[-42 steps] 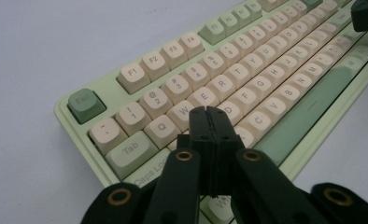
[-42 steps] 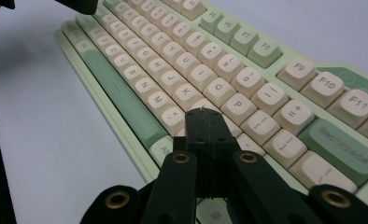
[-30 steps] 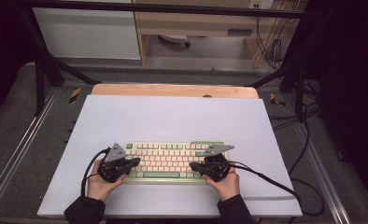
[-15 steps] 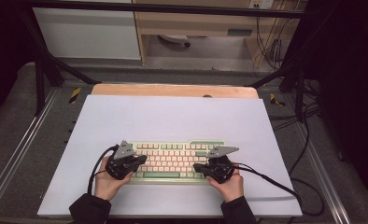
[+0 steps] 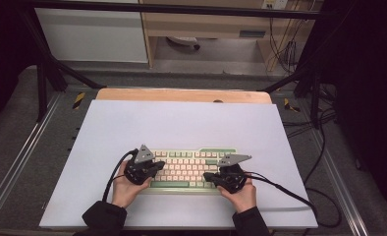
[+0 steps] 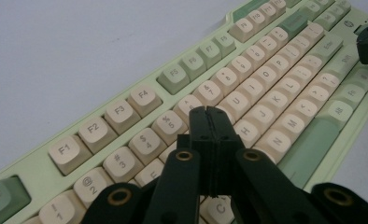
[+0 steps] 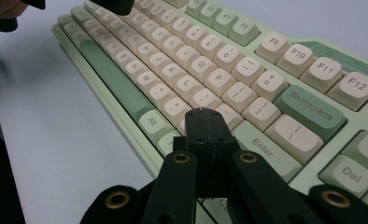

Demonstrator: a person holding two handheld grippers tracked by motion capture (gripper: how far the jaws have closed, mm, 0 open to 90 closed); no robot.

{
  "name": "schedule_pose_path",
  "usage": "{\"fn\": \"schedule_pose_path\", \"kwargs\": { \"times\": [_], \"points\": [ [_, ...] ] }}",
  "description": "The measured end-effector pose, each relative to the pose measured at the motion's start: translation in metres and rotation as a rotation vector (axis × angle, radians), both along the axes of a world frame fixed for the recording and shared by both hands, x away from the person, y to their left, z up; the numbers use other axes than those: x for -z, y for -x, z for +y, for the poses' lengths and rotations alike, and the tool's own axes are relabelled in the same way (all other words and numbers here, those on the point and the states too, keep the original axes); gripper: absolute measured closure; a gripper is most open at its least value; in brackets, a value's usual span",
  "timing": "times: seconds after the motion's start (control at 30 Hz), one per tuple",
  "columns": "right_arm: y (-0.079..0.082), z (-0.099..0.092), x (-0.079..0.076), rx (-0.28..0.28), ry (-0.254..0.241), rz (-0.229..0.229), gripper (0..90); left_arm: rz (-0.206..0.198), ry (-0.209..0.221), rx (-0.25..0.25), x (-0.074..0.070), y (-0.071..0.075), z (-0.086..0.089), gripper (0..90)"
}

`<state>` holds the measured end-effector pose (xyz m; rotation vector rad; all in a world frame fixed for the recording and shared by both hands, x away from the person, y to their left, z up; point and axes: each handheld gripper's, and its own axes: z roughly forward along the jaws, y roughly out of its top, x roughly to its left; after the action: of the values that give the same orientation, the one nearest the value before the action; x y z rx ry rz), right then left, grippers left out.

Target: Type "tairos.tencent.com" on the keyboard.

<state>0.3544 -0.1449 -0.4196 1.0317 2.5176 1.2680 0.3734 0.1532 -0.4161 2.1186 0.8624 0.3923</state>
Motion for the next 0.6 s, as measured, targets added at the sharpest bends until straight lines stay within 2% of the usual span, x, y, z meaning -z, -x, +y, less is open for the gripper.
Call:
{"fn": "schedule_pose_path", "kwargs": {
  "times": [0.6],
  "points": [
    [-0.001, 0.000, 0.000, -0.002, -0.004, -0.002, 90.0, 0.004, -0.017, -0.012, 0.011, -0.007, -0.008, 89.7]
  ]
}}
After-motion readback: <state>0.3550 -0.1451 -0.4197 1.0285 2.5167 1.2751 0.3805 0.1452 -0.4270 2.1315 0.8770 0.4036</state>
